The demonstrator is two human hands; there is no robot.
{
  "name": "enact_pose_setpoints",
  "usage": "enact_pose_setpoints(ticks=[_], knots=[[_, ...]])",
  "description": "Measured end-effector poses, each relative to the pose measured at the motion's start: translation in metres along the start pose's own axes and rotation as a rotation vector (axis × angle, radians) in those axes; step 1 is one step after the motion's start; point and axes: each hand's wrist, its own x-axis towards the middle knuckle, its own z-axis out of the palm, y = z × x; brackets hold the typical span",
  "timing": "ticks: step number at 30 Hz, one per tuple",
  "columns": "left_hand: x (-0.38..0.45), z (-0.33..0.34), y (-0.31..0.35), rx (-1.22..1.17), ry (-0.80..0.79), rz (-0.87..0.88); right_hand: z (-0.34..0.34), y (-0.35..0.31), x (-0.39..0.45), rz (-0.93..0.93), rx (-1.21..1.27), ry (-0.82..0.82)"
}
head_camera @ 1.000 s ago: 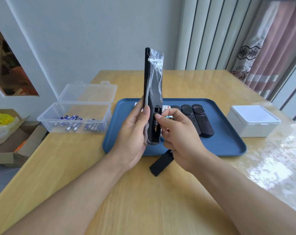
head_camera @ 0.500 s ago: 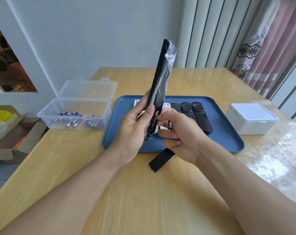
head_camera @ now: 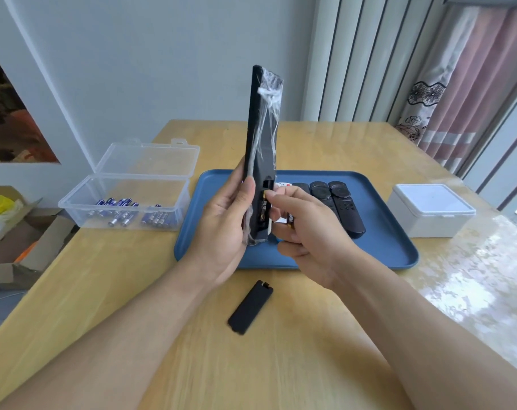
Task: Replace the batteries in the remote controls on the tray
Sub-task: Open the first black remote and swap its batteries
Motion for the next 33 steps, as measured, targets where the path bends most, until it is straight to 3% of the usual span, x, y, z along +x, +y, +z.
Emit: enact_pose_setpoints(ticks=[19,28,33], knots=[[-0.004,-0.005,0.001,0.222,-0.028,0.092,-0.007,-0.004,0.001,0.123,0.031,-0.072],[-0.005,-0.002,-0.008,0.45,-0.066,0.174,-0.013,-0.009,0.004,0.135,-0.07,-0.042],[-0.006,0.0,-0.008,0.442,-0.076,0.149,-0.01,-0.009,0.003,0.106,-0.1,-0.005]])
